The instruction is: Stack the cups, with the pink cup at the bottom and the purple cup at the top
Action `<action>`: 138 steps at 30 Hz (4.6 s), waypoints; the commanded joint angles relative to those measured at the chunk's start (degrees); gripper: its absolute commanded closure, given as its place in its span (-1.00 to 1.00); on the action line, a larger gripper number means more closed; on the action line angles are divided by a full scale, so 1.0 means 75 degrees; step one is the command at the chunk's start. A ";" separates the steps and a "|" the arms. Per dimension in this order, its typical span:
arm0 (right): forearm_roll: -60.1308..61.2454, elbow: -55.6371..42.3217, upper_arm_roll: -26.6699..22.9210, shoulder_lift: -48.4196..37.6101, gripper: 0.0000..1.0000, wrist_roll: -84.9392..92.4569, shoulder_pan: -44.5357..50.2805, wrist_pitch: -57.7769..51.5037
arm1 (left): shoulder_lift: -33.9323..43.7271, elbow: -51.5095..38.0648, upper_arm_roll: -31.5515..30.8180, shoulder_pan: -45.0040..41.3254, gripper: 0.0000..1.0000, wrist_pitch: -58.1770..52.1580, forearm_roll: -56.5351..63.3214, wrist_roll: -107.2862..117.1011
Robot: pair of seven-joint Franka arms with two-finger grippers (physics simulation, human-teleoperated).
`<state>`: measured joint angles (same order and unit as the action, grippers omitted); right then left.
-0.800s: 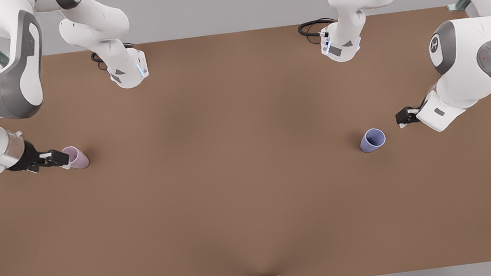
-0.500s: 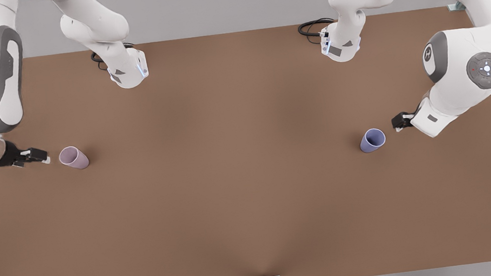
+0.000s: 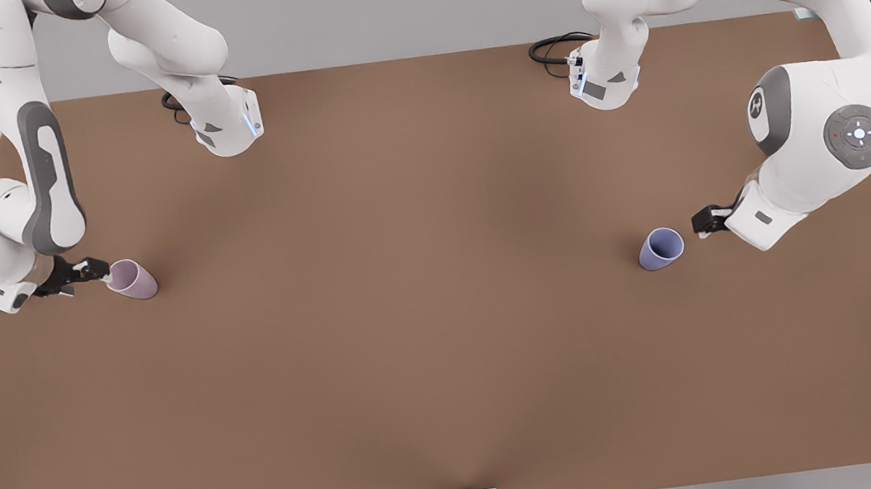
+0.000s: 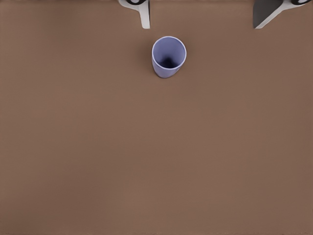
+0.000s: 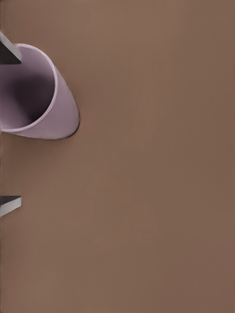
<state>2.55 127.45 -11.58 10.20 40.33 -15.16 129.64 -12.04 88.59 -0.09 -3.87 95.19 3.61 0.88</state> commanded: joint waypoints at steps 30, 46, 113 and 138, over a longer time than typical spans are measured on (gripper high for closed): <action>0.0012 0.0831 -0.0097 0.0011 0.57 -0.0912 0.0779 0.0633 | 0.0059 0.0281 0.0000 0.0000 -1.00 0.0234 -0.0012 0.0012; 0.0527 -0.1970 0.3888 0.1382 0.57 -1.1716 0.4939 0.0609 | 0.0856 0.4476 0.0270 0.0071 -1.00 0.4242 -0.0141 0.0035; -0.0141 -0.6377 0.0911 0.0011 -1.00 -0.5811 0.1916 -0.5602 | -0.0831 0.2004 -0.2766 -0.1991 0.57 0.3023 -0.1395 0.7334; -0.0141 -0.6494 0.0900 0.0035 -1.00 -0.5811 0.1892 -0.5555 | -0.2660 0.0199 -0.2707 -0.3164 0.57 0.3258 -0.1067 0.8801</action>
<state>1.49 78.75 -4.83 10.46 -3.25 -0.96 87.98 -32.32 90.08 -20.39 -27.80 119.55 -3.47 66.93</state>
